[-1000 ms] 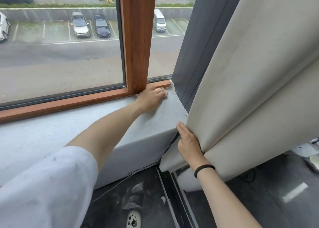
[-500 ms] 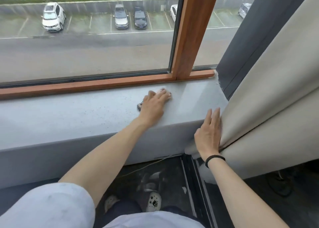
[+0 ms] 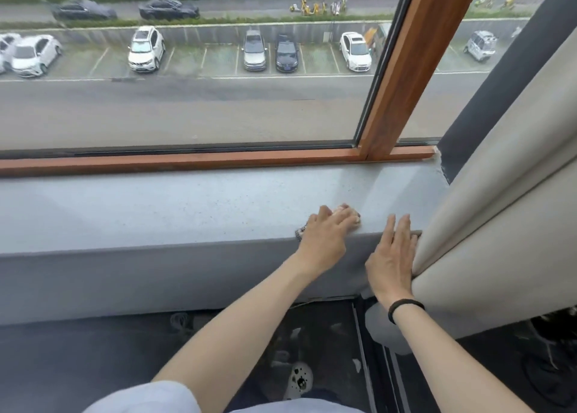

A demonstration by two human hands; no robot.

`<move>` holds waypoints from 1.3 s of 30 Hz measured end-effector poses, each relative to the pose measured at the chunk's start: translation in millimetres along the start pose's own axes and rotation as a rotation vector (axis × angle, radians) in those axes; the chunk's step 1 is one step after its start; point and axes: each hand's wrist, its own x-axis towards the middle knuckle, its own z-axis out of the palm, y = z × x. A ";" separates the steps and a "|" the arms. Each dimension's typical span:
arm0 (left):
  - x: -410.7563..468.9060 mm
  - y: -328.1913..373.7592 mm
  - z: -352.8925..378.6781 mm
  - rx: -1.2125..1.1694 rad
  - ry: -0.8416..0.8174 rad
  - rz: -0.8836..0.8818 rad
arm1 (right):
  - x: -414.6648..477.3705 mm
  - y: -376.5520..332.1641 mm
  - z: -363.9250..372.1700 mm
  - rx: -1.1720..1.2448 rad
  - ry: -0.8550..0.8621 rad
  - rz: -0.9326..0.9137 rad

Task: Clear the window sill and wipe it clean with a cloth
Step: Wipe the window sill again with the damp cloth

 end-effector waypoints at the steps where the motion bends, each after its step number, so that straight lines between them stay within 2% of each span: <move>1: -6.6 -18.4 -7.5 0.009 0.012 -0.037 | -0.6 -6.4 0.4 -0.010 -0.007 0.013; 4: -32.3 -92.2 -34.5 0.069 0.109 -0.258 | -6.7 -31.4 5.7 -0.003 -0.031 0.028; 7: -77.6 -179.0 -73.8 0.138 0.212 -0.506 | -22.1 -65.6 17.9 -0.002 -0.050 -0.052; 9: -109.5 -225.0 -98.7 0.101 0.265 -0.707 | -33.0 -86.8 24.6 -0.043 -0.049 -0.119; 11: -125.3 -242.9 -108.8 0.042 0.323 -0.908 | -42.1 -103.7 29.9 -0.082 -0.048 -0.176; 12: -126.3 -240.9 -108.3 0.027 0.347 -0.953 | -46.4 -113.4 31.6 -0.097 -0.057 -0.197; 14: -122.0 -215.4 -97.8 0.036 0.325 -0.870 | -52.8 -128.7 34.8 -0.114 -0.084 -0.211; 18: -127.1 -150.3 -73.1 0.145 0.131 -0.374 | -64.0 -164.2 38.6 -0.127 -0.123 -0.252; 21: -141.0 -169.8 -83.0 0.147 0.007 -0.228 | -71.9 -193.6 39.6 -0.129 -0.137 -0.293; 22: -150.2 -187.4 -88.4 0.165 0.012 -0.200 | -74.2 -202.3 39.5 -0.127 -0.134 -0.310; 24: -174.8 -228.8 -99.7 0.189 0.145 -0.210 | -78.9 -216.2 41.2 -0.127 -0.127 -0.348; 26: -203.5 -273.0 -107.4 0.217 0.247 -0.338 | -83.8 -223.5 45.3 -0.132 -0.127 -0.357; 30: -245.0 -322.4 -135.8 0.265 0.268 -0.567 | -97.0 -233.4 52.8 -0.184 -0.148 -0.338; 33: -261.5 -328.2 -141.1 0.421 0.257 -0.677 | -104.9 -255.4 50.1 -0.246 -0.179 -0.332; 36: -275.2 -320.7 -131.8 0.585 0.091 -0.595 | -103.3 -286.3 42.9 -0.244 -0.153 -0.312; 39: -292.1 -321.8 -131.5 0.620 -0.037 -0.287 | -99.3 -316.6 33.6 -0.214 -0.174 -0.346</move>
